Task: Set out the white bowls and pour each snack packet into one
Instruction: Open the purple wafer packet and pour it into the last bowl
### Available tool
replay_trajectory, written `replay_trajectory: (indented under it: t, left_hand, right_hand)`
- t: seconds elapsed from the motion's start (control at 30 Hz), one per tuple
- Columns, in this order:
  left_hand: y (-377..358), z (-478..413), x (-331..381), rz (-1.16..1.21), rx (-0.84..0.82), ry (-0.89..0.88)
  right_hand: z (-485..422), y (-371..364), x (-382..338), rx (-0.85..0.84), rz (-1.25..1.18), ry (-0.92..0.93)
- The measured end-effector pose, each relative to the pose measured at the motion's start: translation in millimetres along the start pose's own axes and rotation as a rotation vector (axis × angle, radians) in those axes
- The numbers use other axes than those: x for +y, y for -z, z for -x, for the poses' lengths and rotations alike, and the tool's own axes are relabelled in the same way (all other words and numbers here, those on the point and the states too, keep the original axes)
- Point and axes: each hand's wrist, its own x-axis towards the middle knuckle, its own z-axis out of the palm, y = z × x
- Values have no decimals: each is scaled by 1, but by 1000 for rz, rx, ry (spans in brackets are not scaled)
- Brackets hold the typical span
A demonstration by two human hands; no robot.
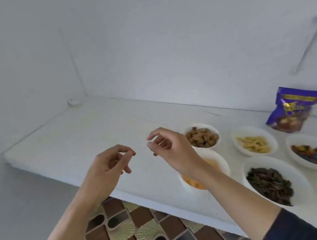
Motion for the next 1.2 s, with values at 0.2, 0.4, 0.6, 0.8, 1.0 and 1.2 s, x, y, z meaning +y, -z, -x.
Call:
replay_trajectory:
  t: [0.2, 0.4, 0.6, 0.8, 1.0, 1.2]
  left_hand:
    - [-107, -47, 59, 61, -180, -85]
    - [-218, -94, 115, 96, -254, -129]
    - [-327, -148, 170, 87, -334, -194]
    - [-425, -205, 223, 96, -351, -196]
    - [-488, -260, 240, -29, -233, -268]
    - [-521, -291, 226, -77, -258, -147]
  right_hand:
    - [21, 116, 37, 223, 39, -57]
    - [26, 231, 84, 375, 121, -125]
    - [35, 352, 127, 508, 242, -59]
    - [31, 459, 172, 604, 372, -107]
    - [5, 518, 213, 615, 613, -176]
    - [-13, 529, 238, 569, 543, -294]
